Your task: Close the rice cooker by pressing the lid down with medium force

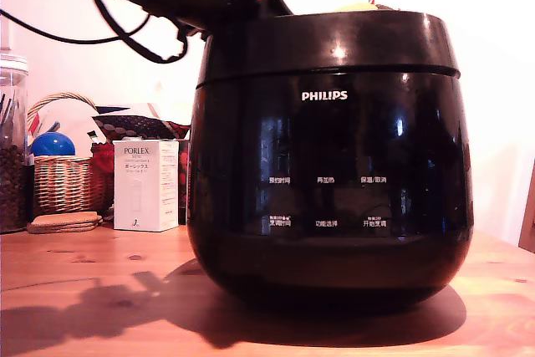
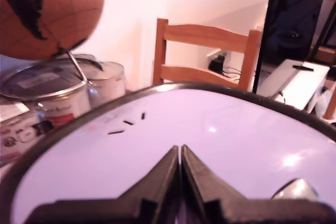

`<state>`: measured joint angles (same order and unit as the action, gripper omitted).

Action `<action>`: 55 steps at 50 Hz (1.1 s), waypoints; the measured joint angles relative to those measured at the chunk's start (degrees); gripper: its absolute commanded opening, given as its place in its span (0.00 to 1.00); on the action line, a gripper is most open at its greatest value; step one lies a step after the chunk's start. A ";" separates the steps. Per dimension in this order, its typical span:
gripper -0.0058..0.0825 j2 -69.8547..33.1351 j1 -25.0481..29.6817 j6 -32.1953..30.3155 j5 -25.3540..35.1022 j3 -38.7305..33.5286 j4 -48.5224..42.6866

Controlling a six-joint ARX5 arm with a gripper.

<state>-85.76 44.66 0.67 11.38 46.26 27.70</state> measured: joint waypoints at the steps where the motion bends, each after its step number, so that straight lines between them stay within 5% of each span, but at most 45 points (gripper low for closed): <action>1: 0.04 -0.02 0.09 0.00 0.00 0.07 -0.15; 39: 0.04 4.61 0.09 -0.24 -0.44 -0.48 -3.48; 55: 0.04 9.73 -5.05 -0.96 -6.23 -0.48 -5.51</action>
<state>-76.03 39.62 -0.30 5.15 45.78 22.20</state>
